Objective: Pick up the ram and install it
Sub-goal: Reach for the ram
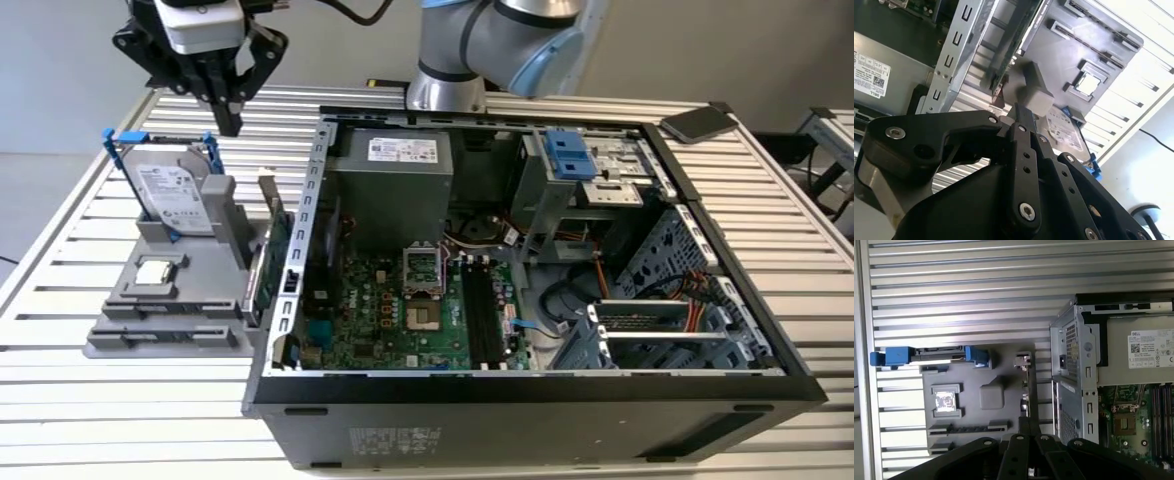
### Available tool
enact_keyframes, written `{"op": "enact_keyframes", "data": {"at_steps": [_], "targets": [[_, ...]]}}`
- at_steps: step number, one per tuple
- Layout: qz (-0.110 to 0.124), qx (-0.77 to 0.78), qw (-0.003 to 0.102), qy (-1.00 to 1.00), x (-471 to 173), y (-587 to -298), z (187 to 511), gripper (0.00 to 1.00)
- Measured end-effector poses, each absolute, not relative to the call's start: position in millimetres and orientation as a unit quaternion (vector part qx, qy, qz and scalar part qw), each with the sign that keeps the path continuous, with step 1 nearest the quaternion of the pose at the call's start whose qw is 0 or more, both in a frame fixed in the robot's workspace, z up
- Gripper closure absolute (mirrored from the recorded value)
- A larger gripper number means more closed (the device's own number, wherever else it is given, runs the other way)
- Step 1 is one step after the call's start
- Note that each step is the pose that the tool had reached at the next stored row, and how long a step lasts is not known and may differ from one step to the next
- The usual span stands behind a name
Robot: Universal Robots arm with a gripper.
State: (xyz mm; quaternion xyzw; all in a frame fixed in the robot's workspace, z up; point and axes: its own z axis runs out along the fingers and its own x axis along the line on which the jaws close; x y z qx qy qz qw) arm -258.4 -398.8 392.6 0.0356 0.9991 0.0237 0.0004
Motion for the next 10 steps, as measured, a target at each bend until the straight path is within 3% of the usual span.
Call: {"op": "enact_keyframes", "data": {"at_steps": [10], "targets": [[0.024, 0.036, 0.0, 0.999, -279, -399, 393, 1.0]]}}
